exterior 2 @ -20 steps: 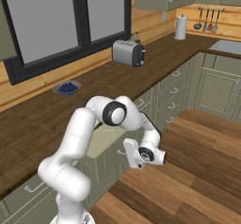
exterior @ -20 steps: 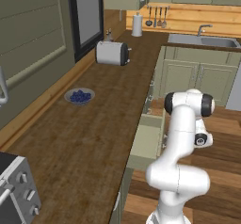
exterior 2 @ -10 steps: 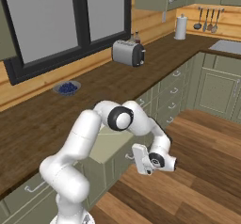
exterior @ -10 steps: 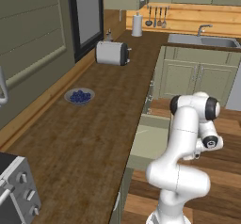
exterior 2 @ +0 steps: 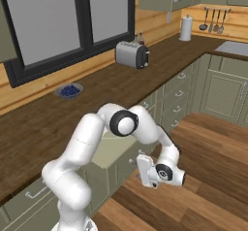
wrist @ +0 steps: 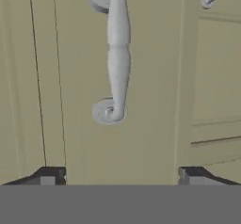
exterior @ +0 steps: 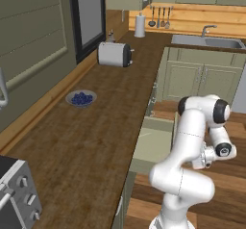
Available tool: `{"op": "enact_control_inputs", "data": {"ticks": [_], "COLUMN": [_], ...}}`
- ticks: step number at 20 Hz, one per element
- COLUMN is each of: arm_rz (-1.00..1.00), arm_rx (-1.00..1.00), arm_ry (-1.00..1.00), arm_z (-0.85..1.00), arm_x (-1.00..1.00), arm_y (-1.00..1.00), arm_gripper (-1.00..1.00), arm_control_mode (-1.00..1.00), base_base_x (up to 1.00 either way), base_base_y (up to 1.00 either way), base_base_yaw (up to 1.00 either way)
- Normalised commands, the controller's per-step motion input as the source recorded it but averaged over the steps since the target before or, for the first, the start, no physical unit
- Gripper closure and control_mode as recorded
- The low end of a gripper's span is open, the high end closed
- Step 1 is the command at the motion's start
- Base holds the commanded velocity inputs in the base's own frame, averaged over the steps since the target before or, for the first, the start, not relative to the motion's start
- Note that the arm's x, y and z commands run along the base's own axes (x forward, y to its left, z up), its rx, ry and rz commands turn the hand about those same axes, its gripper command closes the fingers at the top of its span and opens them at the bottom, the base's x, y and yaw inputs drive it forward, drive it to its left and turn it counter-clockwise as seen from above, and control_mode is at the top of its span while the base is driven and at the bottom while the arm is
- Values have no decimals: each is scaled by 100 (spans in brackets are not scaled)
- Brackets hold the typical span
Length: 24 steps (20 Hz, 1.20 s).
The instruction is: Take a straw from the drawer in front and place it inside the glass cup on the dining counter.
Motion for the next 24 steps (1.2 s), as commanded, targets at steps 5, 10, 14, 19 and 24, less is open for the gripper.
{"op": "enact_control_inputs", "data": {"ticks": [5,10,14,19,24], "arm_rz": [-1,-2,-3,-1,0], "arm_rx": [-9,-14,-15,-18,-22], "arm_ry": [-1,4,11,13,13], "arm_z": [72,96,95,80,60], "arm_x": [-60,-23,-2,4,23], "arm_y": [0,0,1,18,30], "arm_gripper": [-100,-100,-100,-100,-100], "arm_control_mode": [-100,-100,-100,-100,-100], "base_base_x": [0,0,0,0,0], "base_base_y": [0,0,0,0,0], "base_base_yaw": [0,0,0,0,0]}}
